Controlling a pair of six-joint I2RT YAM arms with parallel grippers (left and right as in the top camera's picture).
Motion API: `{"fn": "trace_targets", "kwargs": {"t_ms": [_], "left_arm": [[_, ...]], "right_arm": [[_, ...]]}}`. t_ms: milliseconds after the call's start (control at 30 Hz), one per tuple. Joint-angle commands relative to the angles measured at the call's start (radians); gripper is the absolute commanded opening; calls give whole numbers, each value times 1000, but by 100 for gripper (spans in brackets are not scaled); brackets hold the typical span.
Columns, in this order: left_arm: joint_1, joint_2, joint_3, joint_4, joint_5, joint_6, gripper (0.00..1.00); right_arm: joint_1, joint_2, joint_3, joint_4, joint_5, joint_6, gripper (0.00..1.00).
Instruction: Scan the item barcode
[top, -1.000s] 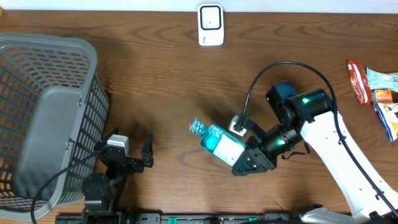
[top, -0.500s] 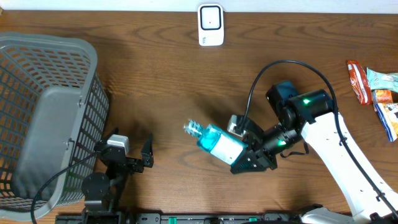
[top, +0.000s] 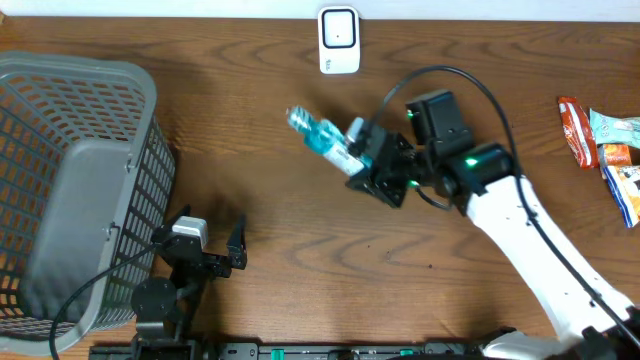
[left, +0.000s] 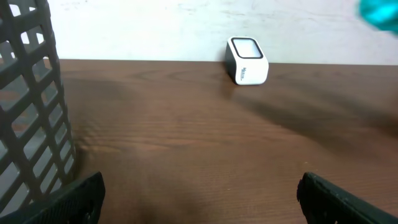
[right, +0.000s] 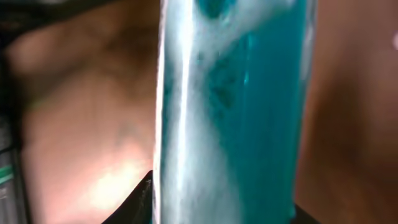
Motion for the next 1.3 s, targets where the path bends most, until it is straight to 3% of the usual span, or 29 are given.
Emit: {"fn": "trace_targets", "kwargs": {"t_ms": [0, 167, 367, 700, 967, 1267], "left_arm": [[4, -2, -18, -21, 6, 6, 98], [4, -2, -18, -21, 5, 6, 98], [4, -2, -18, -21, 6, 6, 98], [4, -2, -18, -21, 6, 6, 98], [4, -2, -18, -21, 6, 6, 98], [4, -2, -18, -21, 6, 6, 98]], "right_arm": [[33, 36, 14, 90, 172, 16, 1], [56, 135, 14, 271, 338, -89, 1], [55, 264, 14, 570, 647, -95, 1], [19, 555, 56, 1153, 799, -311, 1], [-37, 801, 369, 1160, 850, -419, 1], [-53, 1014, 704, 1035, 911, -605, 1]]}}
